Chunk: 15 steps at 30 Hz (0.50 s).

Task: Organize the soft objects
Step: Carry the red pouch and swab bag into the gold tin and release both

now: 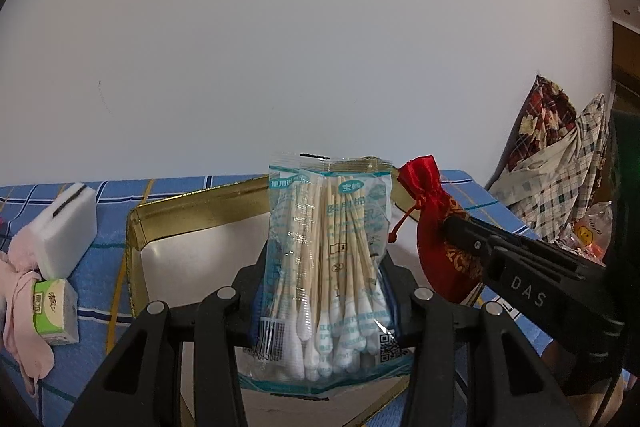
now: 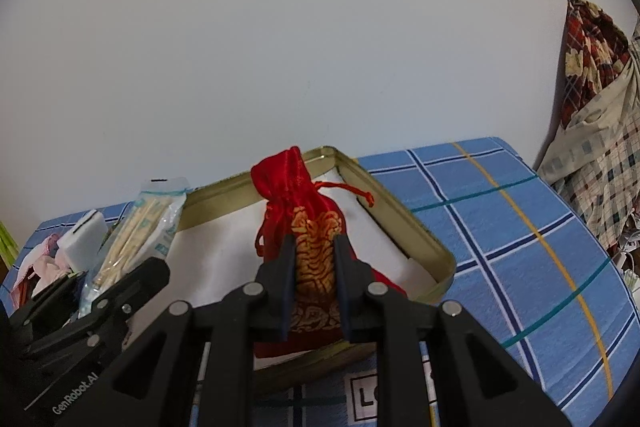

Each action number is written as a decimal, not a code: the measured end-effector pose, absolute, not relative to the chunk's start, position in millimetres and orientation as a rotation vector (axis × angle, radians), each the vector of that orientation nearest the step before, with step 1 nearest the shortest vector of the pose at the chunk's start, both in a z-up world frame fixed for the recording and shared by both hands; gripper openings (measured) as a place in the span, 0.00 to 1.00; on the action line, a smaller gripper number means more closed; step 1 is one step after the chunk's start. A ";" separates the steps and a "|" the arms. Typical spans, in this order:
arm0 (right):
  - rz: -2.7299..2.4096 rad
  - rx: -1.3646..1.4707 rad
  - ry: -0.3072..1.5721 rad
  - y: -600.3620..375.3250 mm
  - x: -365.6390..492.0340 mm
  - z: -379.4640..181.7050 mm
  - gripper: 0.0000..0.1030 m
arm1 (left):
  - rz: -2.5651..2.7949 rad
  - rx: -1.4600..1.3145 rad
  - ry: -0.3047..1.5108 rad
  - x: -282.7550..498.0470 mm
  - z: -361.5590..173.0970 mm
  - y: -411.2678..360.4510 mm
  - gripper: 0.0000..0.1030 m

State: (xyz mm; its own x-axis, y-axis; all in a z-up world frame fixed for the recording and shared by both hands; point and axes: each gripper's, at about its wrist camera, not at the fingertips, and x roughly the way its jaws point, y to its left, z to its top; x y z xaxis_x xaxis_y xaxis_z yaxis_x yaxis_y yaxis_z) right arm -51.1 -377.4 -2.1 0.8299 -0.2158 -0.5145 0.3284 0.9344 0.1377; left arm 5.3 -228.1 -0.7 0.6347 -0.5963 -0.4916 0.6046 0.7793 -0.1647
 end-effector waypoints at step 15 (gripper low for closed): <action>-0.395 0.241 0.516 -377.2 -45.1 -0.2 0.77 | -0.599 0.004 0.524 1.6 7.1 -227.1 0.82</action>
State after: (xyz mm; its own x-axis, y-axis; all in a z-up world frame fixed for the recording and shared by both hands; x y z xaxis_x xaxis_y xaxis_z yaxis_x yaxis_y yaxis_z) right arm -45.1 -377.2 -0.2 0.7972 -0.3040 -0.5215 0.4234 0.8974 0.1241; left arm 1.6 -227.1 7.1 0.6995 -0.5369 -0.4715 0.5388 0.8298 -0.1455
